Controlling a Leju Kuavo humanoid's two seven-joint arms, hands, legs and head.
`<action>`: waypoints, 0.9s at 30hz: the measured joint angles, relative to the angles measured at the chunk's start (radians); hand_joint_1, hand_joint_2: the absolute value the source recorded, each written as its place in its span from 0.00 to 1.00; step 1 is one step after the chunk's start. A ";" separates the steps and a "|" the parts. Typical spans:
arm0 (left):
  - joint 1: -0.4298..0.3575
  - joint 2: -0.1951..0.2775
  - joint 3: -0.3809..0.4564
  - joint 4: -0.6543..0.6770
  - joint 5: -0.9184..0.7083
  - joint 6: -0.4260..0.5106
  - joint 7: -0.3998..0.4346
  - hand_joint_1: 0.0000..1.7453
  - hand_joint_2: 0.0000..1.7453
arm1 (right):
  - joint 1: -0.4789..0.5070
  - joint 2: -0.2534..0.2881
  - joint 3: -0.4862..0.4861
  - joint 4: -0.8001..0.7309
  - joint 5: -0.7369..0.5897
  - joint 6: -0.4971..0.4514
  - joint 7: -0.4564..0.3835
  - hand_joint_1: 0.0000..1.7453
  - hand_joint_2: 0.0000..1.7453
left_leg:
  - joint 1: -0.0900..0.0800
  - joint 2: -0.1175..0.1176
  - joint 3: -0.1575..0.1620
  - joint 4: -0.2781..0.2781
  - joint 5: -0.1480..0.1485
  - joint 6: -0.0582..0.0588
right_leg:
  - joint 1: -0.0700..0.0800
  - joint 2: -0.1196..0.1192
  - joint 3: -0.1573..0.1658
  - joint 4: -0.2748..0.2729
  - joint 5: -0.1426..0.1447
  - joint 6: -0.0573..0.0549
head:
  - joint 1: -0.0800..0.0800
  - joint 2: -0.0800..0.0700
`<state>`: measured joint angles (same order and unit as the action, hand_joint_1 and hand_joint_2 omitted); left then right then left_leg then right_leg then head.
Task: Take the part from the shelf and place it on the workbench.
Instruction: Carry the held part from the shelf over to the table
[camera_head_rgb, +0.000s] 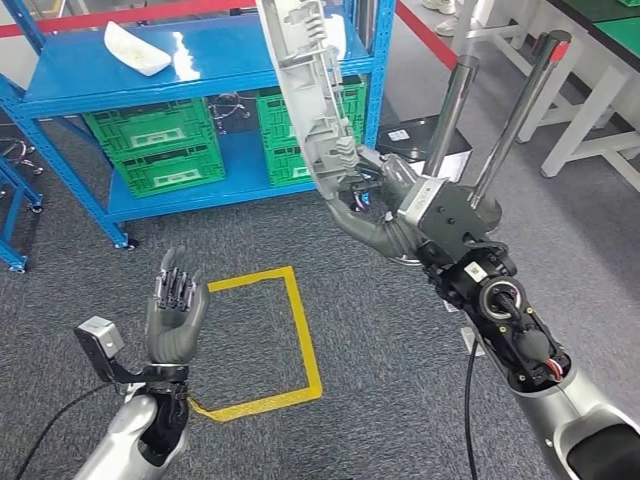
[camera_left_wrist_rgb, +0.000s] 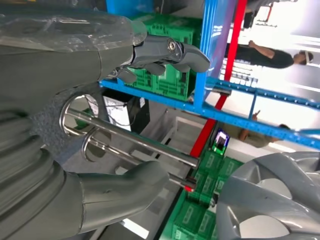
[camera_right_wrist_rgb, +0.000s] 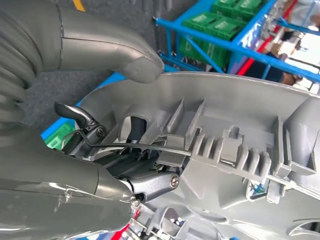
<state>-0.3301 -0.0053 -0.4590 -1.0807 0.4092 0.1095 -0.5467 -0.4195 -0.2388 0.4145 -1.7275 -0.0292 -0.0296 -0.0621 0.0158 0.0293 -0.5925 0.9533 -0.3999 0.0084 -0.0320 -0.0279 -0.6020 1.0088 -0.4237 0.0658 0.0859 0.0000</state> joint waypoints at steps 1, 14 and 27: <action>0.001 0.000 0.000 0.000 -0.001 -0.001 -0.002 0.00 1.00 | 0.004 0.000 -0.001 -0.003 0.000 -0.001 -0.001 1.00 1.00 | -0.002 0.002 -0.002 0.007 -0.004 -0.006 | 0.002 -0.001 0.007 -0.021 0.005 -0.004 | 0.000 0.000; 0.017 0.002 0.000 -0.018 -0.004 0.025 0.017 0.00 1.00 | 0.025 -0.008 -0.001 -0.070 -0.009 -0.012 0.058 1.00 1.00 | -0.009 -0.054 -0.085 0.150 -0.031 0.009 | 0.019 0.108 0.017 -0.024 0.000 -0.061 | -0.033 0.000; 0.006 0.001 0.007 -0.031 -0.003 0.013 0.016 0.00 1.00 | -0.017 -0.008 0.015 -0.054 -0.012 -0.011 0.024 1.00 1.00 | -0.012 0.003 0.007 -0.026 0.011 0.023 | 0.005 0.033 -0.121 0.228 -0.095 -0.011 | -0.014 0.000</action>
<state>-0.3243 -0.0044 -0.4517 -1.1116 0.4059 0.1228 -0.5306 -0.4365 -0.2464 0.4296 -1.7813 -0.0416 -0.0404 -0.0384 0.0038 0.0323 -0.5860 0.9271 -0.3886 0.0318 -0.0270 0.0056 -0.7230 1.2371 -0.5183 0.0553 0.0717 0.0000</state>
